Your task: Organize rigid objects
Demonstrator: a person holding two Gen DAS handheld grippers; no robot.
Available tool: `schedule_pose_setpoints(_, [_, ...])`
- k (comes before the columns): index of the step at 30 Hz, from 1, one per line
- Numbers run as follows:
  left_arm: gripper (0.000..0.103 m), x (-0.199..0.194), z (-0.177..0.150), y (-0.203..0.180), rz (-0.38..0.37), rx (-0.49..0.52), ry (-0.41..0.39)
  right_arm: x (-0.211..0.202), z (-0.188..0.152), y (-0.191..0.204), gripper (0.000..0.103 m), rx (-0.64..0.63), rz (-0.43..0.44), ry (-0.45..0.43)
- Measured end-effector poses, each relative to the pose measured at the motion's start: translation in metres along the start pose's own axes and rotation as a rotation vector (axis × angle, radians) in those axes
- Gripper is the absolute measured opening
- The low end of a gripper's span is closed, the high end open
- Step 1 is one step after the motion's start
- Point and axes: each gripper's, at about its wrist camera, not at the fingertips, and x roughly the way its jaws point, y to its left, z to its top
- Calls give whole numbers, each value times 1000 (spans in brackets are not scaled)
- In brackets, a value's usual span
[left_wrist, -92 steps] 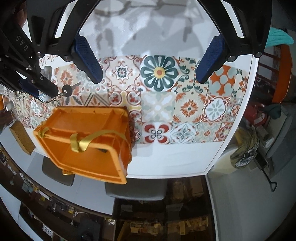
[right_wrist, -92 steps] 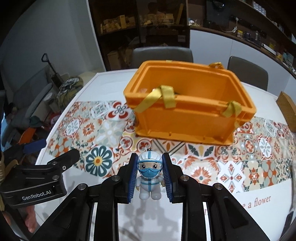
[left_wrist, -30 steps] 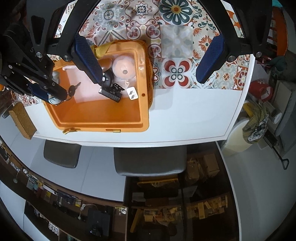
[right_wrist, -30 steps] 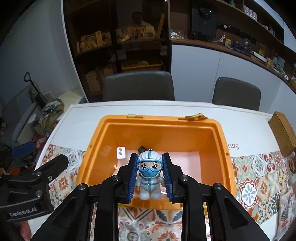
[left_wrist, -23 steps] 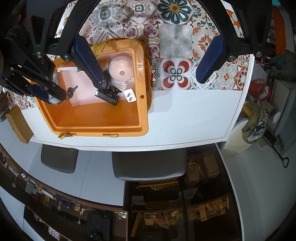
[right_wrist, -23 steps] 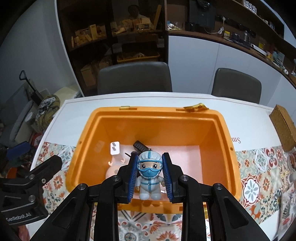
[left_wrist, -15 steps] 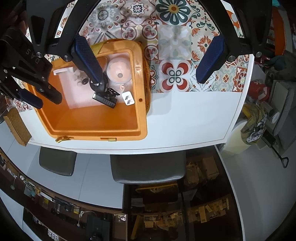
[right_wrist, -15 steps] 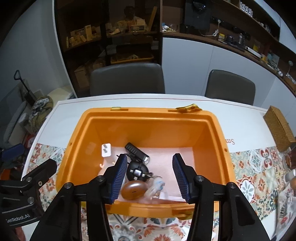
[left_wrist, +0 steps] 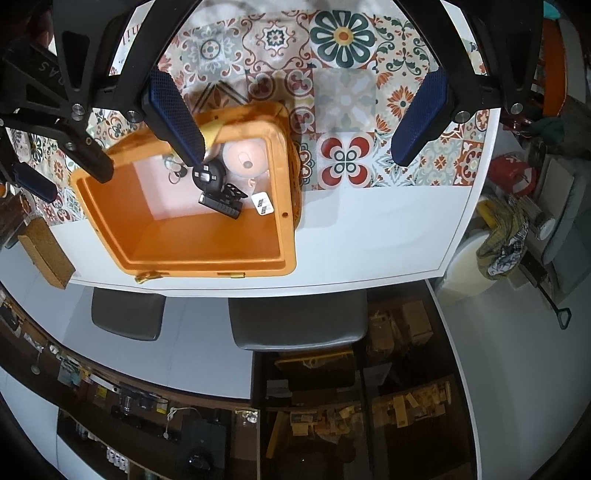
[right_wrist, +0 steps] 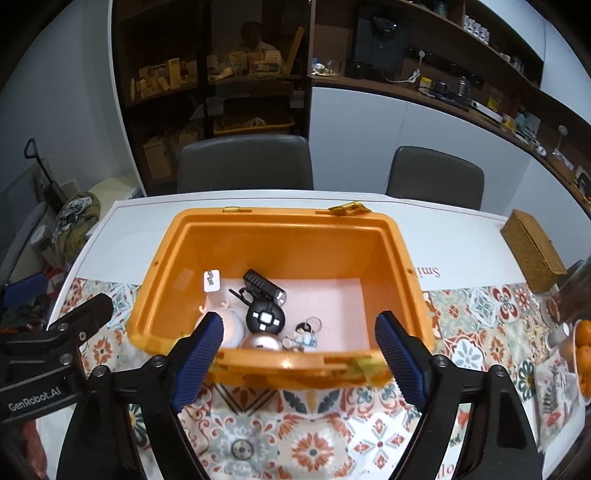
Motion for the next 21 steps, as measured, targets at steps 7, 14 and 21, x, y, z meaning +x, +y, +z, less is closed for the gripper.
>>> schedule_pose_setpoints(7, [103, -28, -17, -3, -13, 19, -28, -39, -19, -10, 90, 19, 7, -45])
schedule_pose_setpoints(14, [103, -55, -34, -9, -35, 33, -57, -65, -36, -17, 92, 23, 32, -56])
schedule_pose_setpoints(21, [103, -71, -59, -9, -70, 4, -57, -77, -53, -22, 93, 23, 48, -48])
